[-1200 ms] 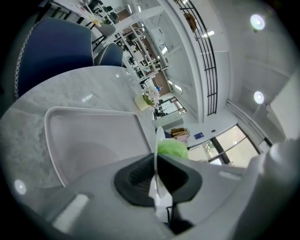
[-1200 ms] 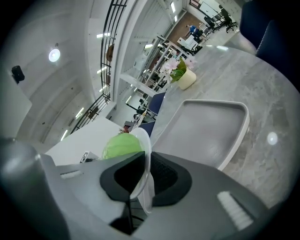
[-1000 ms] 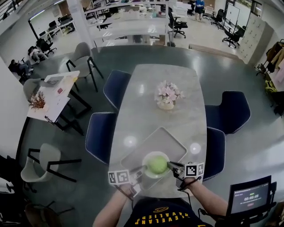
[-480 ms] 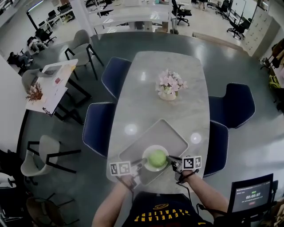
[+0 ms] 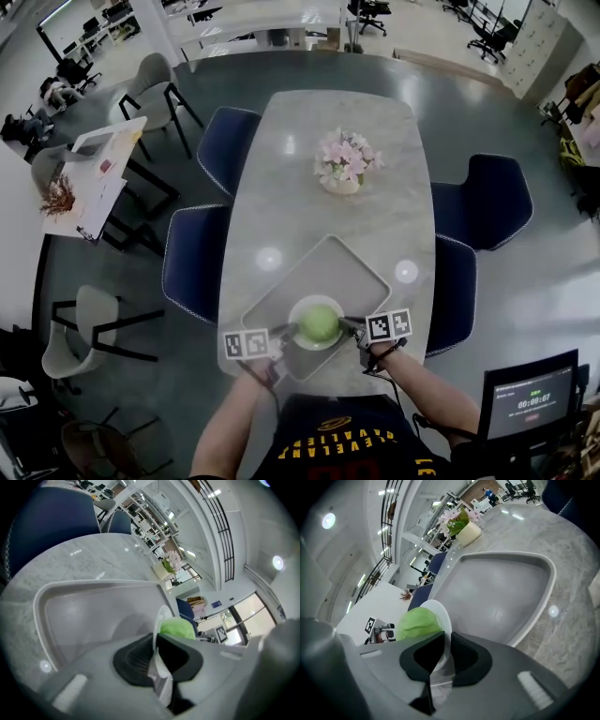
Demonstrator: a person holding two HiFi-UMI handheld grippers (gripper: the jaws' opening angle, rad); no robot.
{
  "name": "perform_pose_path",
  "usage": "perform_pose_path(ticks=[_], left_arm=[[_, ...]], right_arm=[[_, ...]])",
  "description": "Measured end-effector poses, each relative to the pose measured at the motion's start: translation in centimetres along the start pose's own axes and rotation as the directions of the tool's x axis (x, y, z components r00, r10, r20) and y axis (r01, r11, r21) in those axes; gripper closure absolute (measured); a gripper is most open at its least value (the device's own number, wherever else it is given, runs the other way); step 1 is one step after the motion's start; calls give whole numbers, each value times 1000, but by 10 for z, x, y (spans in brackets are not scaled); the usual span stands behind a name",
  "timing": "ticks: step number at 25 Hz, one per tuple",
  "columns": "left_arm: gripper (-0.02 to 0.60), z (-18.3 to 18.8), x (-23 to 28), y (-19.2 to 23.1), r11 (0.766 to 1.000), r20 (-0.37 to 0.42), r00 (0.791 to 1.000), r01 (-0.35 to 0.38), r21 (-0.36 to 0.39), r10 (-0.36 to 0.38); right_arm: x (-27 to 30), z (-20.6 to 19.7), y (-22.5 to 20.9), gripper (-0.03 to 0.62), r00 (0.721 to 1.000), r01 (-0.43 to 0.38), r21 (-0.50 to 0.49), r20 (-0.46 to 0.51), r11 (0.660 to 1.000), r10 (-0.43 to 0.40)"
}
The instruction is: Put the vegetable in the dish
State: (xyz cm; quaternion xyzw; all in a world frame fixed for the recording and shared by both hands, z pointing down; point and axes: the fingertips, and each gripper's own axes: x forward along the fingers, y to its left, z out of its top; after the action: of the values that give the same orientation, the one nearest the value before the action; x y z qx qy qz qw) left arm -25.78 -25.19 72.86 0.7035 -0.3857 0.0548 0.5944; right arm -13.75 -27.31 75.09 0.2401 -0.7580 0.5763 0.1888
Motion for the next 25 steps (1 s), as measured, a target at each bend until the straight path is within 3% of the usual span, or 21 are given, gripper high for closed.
perform_pose_path(ticks=[17,25], left_arm=[[532,2,8,22,995,-44,994,-100,-8,100],[525,-5,10,26,985,-49,984,-173,0,173]], right_arm=[[12,4,-2,546,989,121,-43,-85,992,-124],[14,1,-5,546,970,195,-115,-127,974,-209]])
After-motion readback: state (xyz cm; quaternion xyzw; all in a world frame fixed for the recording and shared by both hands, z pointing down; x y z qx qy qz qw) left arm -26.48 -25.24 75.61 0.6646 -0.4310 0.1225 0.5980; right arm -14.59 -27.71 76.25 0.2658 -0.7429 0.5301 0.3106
